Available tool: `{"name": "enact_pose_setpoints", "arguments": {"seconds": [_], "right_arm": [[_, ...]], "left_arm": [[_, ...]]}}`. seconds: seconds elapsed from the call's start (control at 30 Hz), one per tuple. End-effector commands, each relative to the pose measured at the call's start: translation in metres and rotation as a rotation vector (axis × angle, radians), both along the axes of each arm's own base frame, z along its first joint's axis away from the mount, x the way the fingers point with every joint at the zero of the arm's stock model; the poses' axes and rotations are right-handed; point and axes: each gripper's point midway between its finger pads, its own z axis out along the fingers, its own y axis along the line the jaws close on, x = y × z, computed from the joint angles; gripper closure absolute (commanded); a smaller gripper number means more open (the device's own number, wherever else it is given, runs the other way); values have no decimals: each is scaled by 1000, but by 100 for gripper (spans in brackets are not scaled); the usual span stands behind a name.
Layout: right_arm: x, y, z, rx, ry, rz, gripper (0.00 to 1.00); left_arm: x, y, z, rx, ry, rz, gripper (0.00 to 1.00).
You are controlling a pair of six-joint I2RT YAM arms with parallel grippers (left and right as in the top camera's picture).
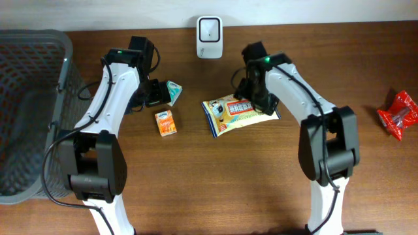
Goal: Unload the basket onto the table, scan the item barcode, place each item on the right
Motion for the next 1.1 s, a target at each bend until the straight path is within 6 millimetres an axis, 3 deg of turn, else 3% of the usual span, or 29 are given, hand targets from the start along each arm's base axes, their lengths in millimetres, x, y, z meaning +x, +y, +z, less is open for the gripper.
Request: {"name": "enact_pose_setpoints", "arguments": {"seconds": [0.0,0.13,0.27,0.4,0.5,0.57,0.63,0.73,0.8,0.97,1.07], "right_arm": [[-28,-9,-30,-53,106,17,13],[-56,-22,-22,-110,209,23,10],[-68,-44,18,-214,206,35,8],[-48,-41,64,-199,81,311,3],[-31,-39,79,-230,8,630,5],[-37,-34,77,-208,38,854,1],[-60,-21,75,-89,95,1019,1],[-112,26,82,308,118,1264,2],[-128,37,77,381,132,1336,1],[-145,25,30,197,247,1442,1],[-129,6,-1,-54,256,1509,2]], "left_arm": [[0,-1,5,-9,-11,1,1],[0,-1,5,-10,-12,1,1],[0,-1,5,-9,-12,1,1],[0,-1,5,-9,-12,1,1],[0,-1,5,-10,-12,1,1],[0,-1,5,-9,-12,1,1],[0,-1,5,-9,-12,1,1],[0,-1,5,-9,-12,1,1],[0,-1,5,-10,-12,1,1],[0,-1,5,-10,-12,1,1],[0,-1,5,-10,-12,1,1]]}}
